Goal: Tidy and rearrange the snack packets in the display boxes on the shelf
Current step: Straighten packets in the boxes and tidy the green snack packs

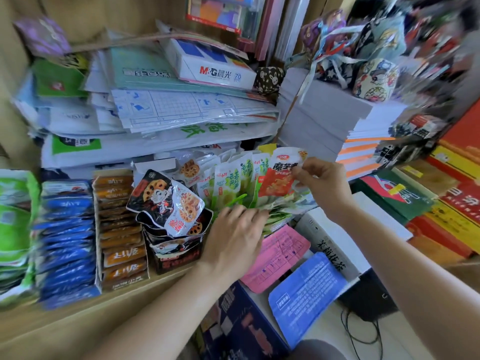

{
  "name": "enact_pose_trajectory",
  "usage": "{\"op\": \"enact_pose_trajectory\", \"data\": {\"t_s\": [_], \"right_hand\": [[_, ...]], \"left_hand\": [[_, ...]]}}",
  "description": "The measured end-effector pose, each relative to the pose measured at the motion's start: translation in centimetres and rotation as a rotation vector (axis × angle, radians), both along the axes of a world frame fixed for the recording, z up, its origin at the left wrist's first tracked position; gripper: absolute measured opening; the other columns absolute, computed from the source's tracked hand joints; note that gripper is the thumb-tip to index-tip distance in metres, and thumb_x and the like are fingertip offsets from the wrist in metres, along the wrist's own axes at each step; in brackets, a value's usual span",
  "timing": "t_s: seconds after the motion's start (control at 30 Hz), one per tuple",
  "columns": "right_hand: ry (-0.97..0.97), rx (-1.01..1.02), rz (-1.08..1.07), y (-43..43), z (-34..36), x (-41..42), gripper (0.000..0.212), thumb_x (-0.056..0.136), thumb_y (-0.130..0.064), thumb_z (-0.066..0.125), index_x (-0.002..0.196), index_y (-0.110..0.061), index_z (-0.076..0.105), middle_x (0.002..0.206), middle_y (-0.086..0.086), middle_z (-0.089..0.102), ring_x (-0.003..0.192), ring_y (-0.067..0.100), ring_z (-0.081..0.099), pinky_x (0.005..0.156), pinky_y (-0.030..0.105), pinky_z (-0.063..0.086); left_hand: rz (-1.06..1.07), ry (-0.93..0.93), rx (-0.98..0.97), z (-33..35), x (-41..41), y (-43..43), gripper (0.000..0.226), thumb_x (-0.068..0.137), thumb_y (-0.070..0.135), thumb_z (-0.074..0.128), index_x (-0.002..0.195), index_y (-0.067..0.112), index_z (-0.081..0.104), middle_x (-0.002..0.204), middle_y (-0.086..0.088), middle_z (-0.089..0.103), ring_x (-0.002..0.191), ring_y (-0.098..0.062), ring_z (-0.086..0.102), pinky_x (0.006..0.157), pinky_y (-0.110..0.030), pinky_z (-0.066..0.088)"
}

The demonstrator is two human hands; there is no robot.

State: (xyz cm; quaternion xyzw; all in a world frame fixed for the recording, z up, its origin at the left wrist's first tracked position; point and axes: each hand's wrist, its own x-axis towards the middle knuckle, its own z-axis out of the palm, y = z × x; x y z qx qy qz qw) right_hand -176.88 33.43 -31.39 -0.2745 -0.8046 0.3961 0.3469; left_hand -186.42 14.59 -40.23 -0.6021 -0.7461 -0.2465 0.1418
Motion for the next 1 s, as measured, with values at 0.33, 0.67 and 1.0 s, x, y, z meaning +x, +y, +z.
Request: {"op": "enact_pose_trajectory", "data": {"t_s": [0.33, 0.67, 1.0], "right_hand": [[0.367, -0.306, 0.055, -9.5, 2.3, 2.1, 0.019, 0.094, -0.009, 0.065, 0.076, -0.017, 0.067, 0.071, -0.003, 0.073, 0.064, 0.013, 0.066, 0.06, 0.025, 0.056], [0.206, -0.502, 0.334, -23.0, -1.0, -0.3, 0.016, 0.092, -0.012, 0.067, 0.077, -0.015, 0.07, 0.074, 0.005, 0.072, 0.067, 0.022, 0.061, 0.064, 0.034, 0.054], [-0.004, -0.379, 0.71, -35.2, -2.2, -8.1, 0.01, 0.092, -0.01, 0.067, 0.095, -0.001, 0.07, 0.083, 0.014, 0.075, 0.071, 0.02, 0.071, 0.062, 0.03, 0.058]], "left_hand": [[0.061, -0.152, 0.178, 2.3, -0.8, -10.3, 0.024, 0.087, 0.027, 0.075, 0.11, 0.021, 0.077, 0.106, 0.009, 0.075, 0.101, -0.011, 0.065, 0.091, -0.031, 0.052], [0.076, -0.975, 0.226, 7.2, -2.7, -22.8, 0.034, 0.094, 0.028, 0.069, 0.128, 0.026, 0.065, 0.113, 0.01, 0.071, 0.102, -0.006, 0.067, 0.092, -0.036, 0.057], [0.324, -1.108, 0.382, 6.8, -5.5, -34.7, 0.023, 0.092, 0.011, 0.071, 0.115, 0.015, 0.07, 0.104, 0.001, 0.077, 0.094, -0.015, 0.074, 0.085, -0.043, 0.06]]}}
